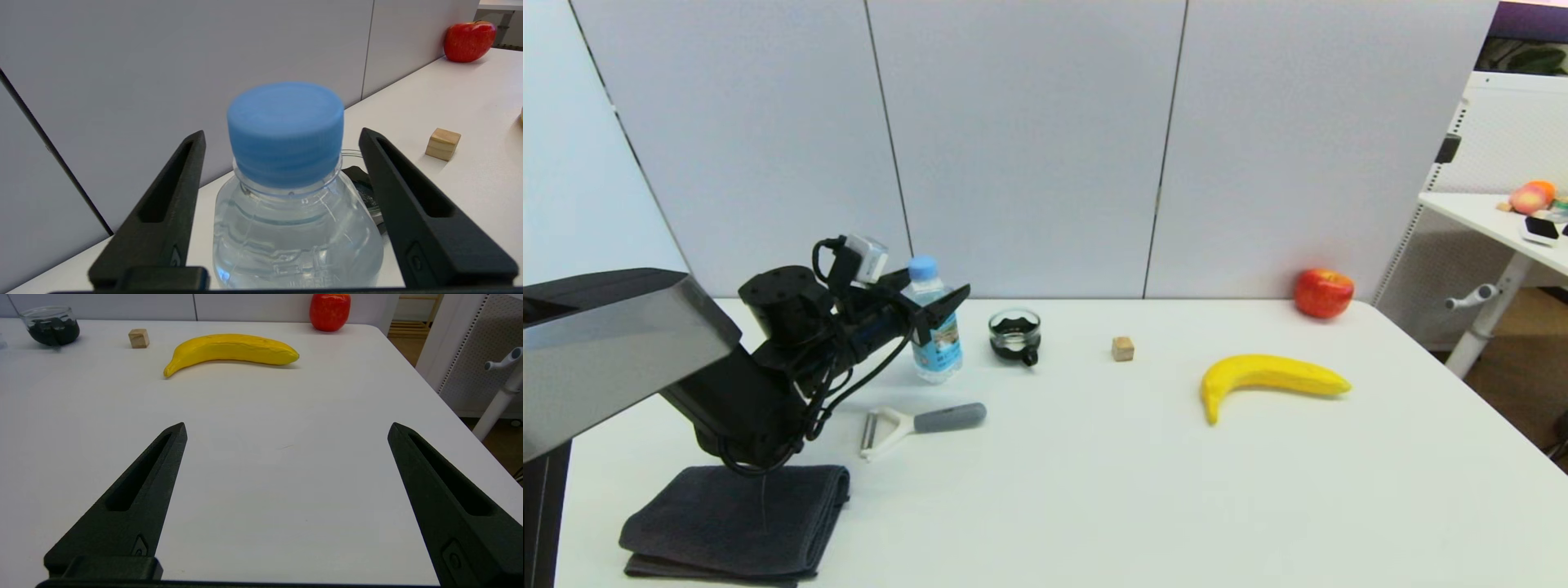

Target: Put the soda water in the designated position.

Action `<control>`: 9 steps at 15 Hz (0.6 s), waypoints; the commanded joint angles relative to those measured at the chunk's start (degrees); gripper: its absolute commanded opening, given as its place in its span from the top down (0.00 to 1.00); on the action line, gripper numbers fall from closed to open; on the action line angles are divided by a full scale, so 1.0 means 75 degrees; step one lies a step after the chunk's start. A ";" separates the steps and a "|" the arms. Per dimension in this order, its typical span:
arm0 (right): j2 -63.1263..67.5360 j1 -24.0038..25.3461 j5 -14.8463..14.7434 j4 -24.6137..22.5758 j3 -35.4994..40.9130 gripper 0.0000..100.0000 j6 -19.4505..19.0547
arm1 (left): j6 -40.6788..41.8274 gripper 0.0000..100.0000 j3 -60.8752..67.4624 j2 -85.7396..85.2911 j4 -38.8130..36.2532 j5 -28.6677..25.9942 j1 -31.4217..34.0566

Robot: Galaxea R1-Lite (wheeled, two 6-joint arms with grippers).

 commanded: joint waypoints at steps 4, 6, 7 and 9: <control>-0.0002 0.0000 0.0002 -0.0003 0.0000 0.00 -0.0002 | 0.0036 0.00 0.1103 -0.1249 0.0146 -0.0010 0.0015; -0.0002 0.0000 0.0002 -0.0003 0.0000 0.00 -0.0002 | 0.0083 0.00 0.1888 -0.2198 0.0228 0.0002 0.0015; -0.0002 0.0000 0.0002 -0.0003 0.0000 0.00 -0.0002 | 0.0083 0.00 0.2404 -0.2808 0.0415 0.0002 0.0015; -0.0002 0.0000 0.0002 -0.0003 0.0000 0.00 -0.0002 | 0.0130 0.00 0.3564 -0.4073 0.0790 -0.0022 0.0003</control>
